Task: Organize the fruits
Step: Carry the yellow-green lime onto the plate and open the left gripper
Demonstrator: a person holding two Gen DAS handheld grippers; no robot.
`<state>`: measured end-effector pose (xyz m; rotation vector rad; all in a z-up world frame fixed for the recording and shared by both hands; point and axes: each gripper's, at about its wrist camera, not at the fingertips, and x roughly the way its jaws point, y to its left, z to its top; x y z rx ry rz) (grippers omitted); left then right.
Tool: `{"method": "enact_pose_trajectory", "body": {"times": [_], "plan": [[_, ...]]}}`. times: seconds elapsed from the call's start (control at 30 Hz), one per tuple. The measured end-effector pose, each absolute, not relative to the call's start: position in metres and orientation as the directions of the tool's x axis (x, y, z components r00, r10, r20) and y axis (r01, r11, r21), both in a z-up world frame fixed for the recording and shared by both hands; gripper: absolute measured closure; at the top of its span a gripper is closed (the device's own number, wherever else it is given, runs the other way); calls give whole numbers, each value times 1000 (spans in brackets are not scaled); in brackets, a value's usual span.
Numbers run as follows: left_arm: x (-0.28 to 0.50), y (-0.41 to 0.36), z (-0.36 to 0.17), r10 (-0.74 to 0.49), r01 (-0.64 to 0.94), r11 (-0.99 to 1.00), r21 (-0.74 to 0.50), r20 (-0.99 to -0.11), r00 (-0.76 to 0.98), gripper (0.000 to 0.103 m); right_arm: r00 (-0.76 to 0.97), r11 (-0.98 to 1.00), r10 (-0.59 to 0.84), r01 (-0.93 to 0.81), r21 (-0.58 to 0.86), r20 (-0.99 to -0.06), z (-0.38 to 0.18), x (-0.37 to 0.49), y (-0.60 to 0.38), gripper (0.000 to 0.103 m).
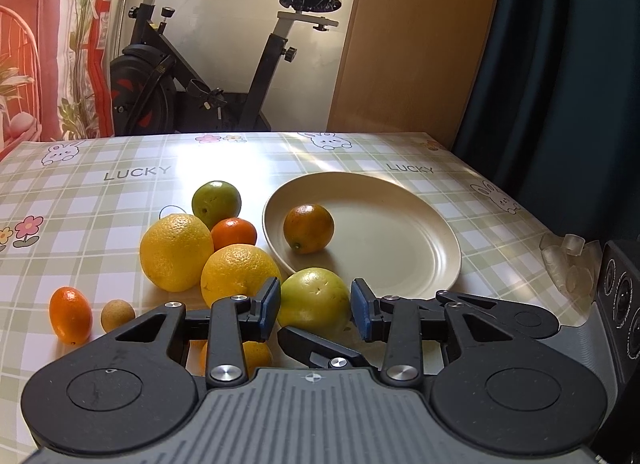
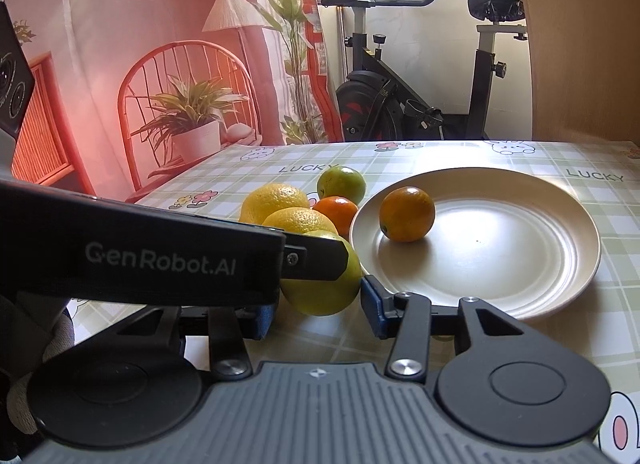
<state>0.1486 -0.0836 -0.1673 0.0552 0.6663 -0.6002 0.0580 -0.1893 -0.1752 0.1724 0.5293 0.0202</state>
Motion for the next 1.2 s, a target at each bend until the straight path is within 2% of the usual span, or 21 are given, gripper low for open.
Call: {"method": "enact_pose_trajectory", "body": {"times": [0.43,0.63,1.2], "plan": [[158,-103,-162,-528,599,796,-88,-586,615,62,887,982,22,68,178,-462,-169,57,-201,55],[177,-115,-163,-545,605,787,-120,-596,590,62,889,976,-16,114,188,-457,-169,62,-214,55],[233,-119,-171,-487,516,841,-161,-641,594,62,859,964,-18,151,220,-512,-178,115,-239,55]]}}
